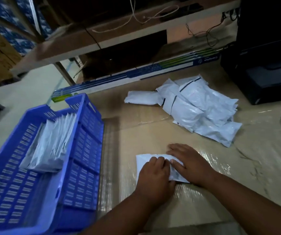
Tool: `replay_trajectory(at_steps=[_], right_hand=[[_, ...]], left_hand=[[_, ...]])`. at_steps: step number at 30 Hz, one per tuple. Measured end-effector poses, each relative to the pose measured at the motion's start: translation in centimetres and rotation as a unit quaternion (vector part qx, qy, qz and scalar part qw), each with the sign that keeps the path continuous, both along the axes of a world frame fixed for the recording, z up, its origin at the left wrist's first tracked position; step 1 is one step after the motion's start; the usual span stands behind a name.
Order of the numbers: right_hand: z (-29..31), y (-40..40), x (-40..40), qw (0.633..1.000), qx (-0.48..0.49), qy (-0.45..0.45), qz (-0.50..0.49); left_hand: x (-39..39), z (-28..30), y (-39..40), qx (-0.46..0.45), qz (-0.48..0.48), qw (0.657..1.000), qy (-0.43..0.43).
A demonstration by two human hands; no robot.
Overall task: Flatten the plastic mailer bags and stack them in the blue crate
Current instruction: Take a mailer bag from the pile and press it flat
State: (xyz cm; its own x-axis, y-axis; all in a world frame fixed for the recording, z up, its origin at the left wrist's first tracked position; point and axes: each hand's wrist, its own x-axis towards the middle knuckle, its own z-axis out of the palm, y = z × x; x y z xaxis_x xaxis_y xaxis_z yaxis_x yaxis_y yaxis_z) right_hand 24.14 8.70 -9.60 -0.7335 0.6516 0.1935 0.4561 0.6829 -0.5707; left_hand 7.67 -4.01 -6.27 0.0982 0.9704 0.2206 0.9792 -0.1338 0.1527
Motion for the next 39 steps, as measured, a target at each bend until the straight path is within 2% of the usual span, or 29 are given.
replay_trajectory(at_steps=[8, 14, 17, 21, 25, 31, 39], right_hand=[[-0.2, -1.8, 3.4, 0.998, 0.028, -0.064, -0.005], [0.7, -2.2, 3.9, 0.997, -0.005, -0.076, -0.027], [1.8, -2.2, 3.5, 0.991, 0.023, -0.112, -0.068], [2.6, -2.3, 1.5, 0.974, 0.095, -0.188, -0.088], [1.2, -3.2, 0.5, 0.967, 0.093, -0.22, -0.083], [-0.3, -3.0, 1.5, 0.963, 0.12, -0.233, -0.066], [-1.0, -2.7, 1.4, 0.966, 0.124, -0.219, -0.058]], left_hand=[[1.6, 0.3, -3.5, 0.04, -0.049, 0.998, -0.021], [0.6, -0.4, -4.5, 0.087, -0.022, 0.995, -0.039], [0.9, -0.3, -3.3, 0.098, -0.008, 0.994, -0.046], [1.6, 0.0, 0.1, 0.048, 0.016, 0.998, -0.023], [2.2, -1.5, 1.9, -0.05, 0.053, 0.997, 0.004], [2.1, -2.9, 1.8, -0.048, 0.04, 0.998, 0.024], [2.2, -3.3, 1.9, -0.033, 0.041, 0.999, 0.006]])
